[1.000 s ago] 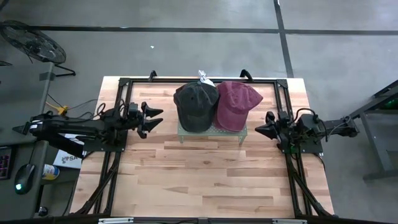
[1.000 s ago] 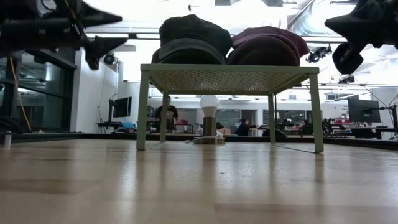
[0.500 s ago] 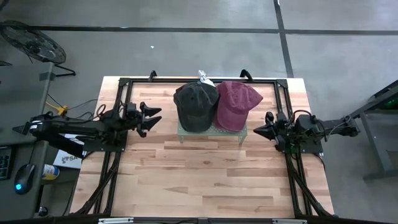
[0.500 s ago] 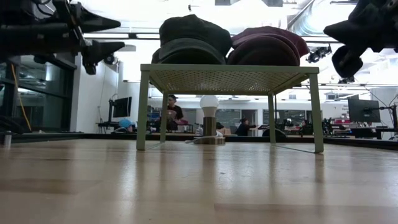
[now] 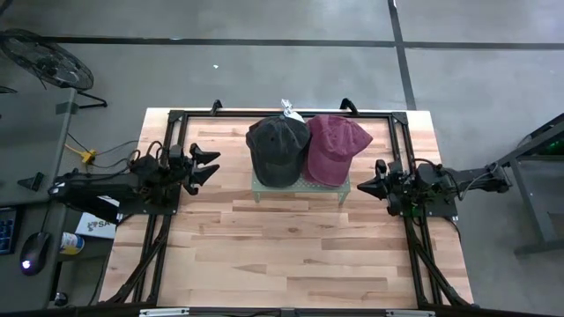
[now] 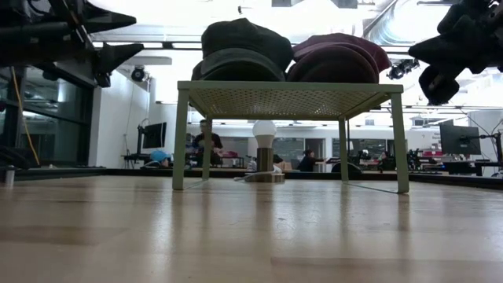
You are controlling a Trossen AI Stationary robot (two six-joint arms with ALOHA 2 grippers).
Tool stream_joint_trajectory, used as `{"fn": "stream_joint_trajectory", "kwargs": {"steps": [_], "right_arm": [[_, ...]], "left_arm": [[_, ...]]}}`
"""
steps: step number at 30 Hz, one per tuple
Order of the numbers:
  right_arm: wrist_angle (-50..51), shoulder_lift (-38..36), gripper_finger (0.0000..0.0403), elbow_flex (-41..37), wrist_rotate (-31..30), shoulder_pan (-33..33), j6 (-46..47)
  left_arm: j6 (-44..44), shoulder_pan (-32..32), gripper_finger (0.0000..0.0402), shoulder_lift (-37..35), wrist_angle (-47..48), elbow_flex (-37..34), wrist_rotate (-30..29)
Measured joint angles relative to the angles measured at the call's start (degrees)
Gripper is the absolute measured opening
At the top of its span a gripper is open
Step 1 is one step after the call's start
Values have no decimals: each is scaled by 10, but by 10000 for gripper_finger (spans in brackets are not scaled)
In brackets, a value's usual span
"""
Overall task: Pick & Place hat
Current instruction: Return to Home Position
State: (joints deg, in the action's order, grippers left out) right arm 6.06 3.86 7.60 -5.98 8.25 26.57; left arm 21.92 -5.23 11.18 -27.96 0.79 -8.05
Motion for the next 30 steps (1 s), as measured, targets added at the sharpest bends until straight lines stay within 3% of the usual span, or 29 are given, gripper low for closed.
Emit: {"fn": "stream_joint_trajectory", "kwargs": {"steps": [3, 8, 14, 21, 30], "right_arm": [[-3, 0, 0, -3, 1, 0, 0], [-97, 0, 0, -70, 3, 0, 19], [-83, -5, 0, -68, 15, 0, -32], [-70, 0, 0, -67, 35, -16, -109], [-66, 0, 0, -67, 60, -30, -131]], "left_arm": [[9, 0, 248, -33, 43, 0, -14], [36, 0, 248, -61, 92, 0, -15], [93, 0, 248, -63, 129, -1, 20], [94, 0, 248, -63, 186, -1, 27], [95, 0, 248, -63, 248, -1, 26]]}}
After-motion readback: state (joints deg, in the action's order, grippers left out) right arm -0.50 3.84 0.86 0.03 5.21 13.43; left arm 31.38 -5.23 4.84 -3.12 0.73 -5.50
